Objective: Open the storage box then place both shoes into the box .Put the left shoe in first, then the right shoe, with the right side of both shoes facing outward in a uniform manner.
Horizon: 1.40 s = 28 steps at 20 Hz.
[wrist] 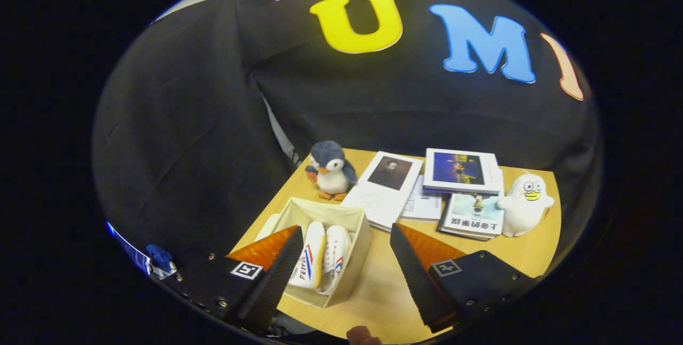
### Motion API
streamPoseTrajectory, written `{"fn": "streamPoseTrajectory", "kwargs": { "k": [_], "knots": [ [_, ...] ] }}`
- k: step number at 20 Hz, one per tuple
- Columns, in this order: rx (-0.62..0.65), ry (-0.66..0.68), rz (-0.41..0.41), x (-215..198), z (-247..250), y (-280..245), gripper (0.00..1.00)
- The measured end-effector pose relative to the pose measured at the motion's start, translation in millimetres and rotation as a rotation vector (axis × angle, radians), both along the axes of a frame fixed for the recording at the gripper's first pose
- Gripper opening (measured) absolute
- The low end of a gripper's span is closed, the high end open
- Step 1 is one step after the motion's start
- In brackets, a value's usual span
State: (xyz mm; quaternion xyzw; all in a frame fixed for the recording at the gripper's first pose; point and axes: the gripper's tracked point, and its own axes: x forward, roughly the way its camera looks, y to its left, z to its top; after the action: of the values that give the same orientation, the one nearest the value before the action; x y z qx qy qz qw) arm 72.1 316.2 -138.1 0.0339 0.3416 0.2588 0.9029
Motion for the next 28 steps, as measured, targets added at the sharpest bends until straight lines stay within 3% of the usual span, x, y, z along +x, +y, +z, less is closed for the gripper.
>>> {"fn": "streamPoseTrajectory", "kwargs": {
  "k": [8, 15, 23, 28],
  "knots": [
    [0.05, -0.361, -0.267, 15, 97, -125, 0.99],
    [0.096, -0.647, -0.388, -8, 169, -154, 0.99],
    [0.047, -0.684, -0.43, -22, 164, -154, 0.99],
    [0.06, -0.733, -0.503, -8, 153, -210, 0.99]
  ]
}}
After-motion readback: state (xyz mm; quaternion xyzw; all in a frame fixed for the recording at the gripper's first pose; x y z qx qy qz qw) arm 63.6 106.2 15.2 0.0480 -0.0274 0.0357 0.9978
